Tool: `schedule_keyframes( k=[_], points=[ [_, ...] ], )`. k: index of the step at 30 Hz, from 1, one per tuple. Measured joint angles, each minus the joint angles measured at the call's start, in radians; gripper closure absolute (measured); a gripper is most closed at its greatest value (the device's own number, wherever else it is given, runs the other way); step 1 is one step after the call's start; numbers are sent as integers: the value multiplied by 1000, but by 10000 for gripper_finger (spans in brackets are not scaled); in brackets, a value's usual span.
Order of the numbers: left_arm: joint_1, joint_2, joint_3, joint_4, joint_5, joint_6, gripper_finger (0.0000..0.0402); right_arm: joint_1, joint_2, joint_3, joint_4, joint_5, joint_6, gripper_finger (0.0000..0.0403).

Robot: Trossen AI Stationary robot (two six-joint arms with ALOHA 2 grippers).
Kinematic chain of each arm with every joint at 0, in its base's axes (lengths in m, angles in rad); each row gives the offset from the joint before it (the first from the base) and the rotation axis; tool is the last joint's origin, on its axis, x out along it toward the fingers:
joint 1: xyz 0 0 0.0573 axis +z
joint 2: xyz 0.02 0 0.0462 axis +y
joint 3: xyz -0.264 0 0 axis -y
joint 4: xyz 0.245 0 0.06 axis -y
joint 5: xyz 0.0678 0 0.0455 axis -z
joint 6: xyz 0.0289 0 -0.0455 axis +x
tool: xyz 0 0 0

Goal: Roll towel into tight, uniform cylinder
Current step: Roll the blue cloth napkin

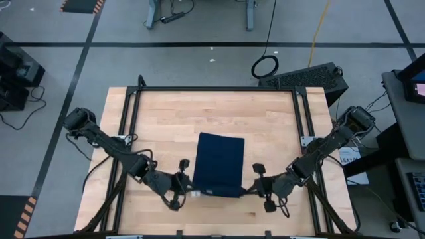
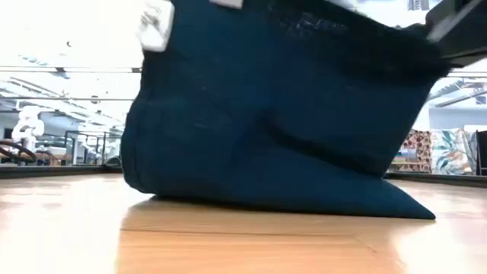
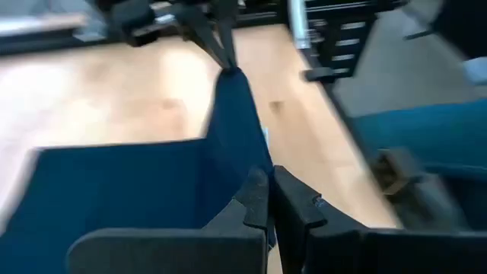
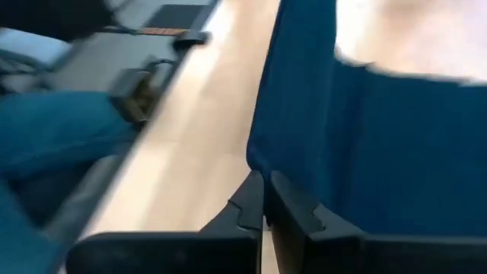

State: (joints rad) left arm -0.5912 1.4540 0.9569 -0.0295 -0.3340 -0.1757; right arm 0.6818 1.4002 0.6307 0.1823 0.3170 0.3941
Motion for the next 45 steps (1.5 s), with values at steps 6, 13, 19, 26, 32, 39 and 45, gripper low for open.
schedule_keyframes(
  k=[6, 13, 19, 26, 32, 39, 45],
  points=[
    [121, -1, 0, -105, -96, 104, 395, -90, -46, 0, -45, 242, -194, 399],
    [339, -1, 0, -67, -53, 159, 395, -239, -101, 0, -38, 310, -272, 400],
    [428, -4, 0, -63, 27, -24, 395, -282, -167, 0, -39, 305, -112, 401],
    [441, -4, 0, -114, 215, -198, 395, -288, -219, 0, -93, 237, 172, 402],
    [392, -4, 0, -113, 290, -339, 395, -286, -220, 0, -115, 47, 395, 402],
    [306, -4, 0, -110, 382, -466, 395, -253, -220, 0, -46, -95, 593, 403],
    [208, -13, -1, -94, 437, -581, 395, -214, -220, 0, -22, -156, 731, 403]
  ],
)
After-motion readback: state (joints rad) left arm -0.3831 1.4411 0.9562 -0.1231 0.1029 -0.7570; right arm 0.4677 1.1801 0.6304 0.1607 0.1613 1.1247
